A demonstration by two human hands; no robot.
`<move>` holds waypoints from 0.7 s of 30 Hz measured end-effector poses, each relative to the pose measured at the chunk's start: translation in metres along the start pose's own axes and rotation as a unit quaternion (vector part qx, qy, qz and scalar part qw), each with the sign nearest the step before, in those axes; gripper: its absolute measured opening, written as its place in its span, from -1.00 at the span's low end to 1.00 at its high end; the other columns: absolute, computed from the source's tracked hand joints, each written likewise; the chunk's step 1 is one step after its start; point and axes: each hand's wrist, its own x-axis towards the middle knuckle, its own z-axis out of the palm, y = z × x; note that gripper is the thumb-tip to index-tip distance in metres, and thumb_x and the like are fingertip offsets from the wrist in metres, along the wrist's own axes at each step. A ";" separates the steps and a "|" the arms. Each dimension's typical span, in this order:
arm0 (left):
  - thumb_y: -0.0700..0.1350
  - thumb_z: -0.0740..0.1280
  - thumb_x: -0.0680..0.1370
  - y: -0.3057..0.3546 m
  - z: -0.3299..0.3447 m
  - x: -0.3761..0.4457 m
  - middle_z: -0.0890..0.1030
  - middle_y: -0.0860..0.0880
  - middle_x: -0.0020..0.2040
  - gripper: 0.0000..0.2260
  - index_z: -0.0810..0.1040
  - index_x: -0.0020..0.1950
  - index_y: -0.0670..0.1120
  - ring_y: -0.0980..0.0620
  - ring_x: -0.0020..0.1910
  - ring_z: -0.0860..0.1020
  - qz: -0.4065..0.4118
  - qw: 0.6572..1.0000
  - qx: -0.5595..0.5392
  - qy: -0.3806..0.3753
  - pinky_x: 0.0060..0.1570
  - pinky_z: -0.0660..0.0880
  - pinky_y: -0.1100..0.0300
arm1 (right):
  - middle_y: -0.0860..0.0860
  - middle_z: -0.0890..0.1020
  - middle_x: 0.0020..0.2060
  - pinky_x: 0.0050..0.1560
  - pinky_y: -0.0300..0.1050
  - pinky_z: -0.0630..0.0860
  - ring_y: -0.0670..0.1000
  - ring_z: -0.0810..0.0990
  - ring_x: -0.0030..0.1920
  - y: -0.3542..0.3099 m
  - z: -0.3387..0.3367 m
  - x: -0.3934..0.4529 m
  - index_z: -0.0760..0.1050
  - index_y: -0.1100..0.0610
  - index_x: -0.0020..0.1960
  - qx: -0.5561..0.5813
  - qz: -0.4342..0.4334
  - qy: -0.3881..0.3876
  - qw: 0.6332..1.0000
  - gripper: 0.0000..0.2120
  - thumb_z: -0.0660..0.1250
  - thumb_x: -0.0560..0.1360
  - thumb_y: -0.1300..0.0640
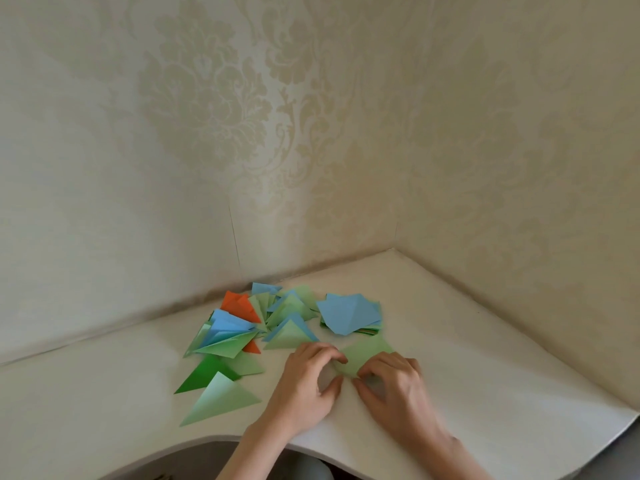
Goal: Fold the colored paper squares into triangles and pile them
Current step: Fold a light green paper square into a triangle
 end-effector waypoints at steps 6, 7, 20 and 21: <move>0.03 0.35 0.43 0.001 0.002 -0.002 0.50 0.28 0.02 -0.88 0.58 -0.05 0.10 0.24 0.11 0.44 -0.004 1.000 0.008 -0.002 0.16 0.38 0.18 | -0.28 0.55 -0.26 -0.20 -0.09 0.50 -0.23 0.53 -0.20 0.003 0.001 -0.001 0.55 -0.09 -0.24 0.072 0.043 -0.006 0.996 -0.91 0.36 0.36 -0.09; 0.05 0.35 0.43 0.001 0.002 -0.001 0.50 0.28 0.02 -0.88 0.58 -0.06 0.10 0.24 0.11 0.44 -0.005 1.000 0.008 0.001 0.16 0.38 0.18 | -0.28 0.55 -0.26 -0.19 -0.07 0.52 -0.24 0.54 -0.21 0.002 0.001 0.000 0.56 -0.08 -0.23 0.088 0.048 -0.004 0.995 -0.92 0.37 0.36 -0.08; 0.23 0.29 0.44 0.003 0.008 0.008 0.48 0.25 -0.06 -0.79 0.53 -0.08 0.14 0.22 0.01 0.40 -0.034 0.998 0.053 0.018 0.05 0.40 0.20 | -0.28 0.54 -0.26 -0.16 -0.14 0.54 -0.23 0.53 -0.20 0.005 0.004 0.003 0.53 -0.07 -0.14 0.122 0.083 0.004 0.989 -0.80 0.45 0.32 -0.11; 0.23 0.30 0.43 0.003 0.008 0.008 0.48 0.25 -0.06 -0.79 0.53 -0.08 0.14 0.22 0.01 0.40 -0.038 0.998 0.051 0.017 0.06 0.40 0.19 | -0.28 0.53 -0.26 -0.16 -0.13 0.54 -0.23 0.53 -0.20 0.005 0.004 0.004 0.51 -0.09 -0.15 0.121 0.082 0.004 0.989 -0.80 0.43 0.31 -0.13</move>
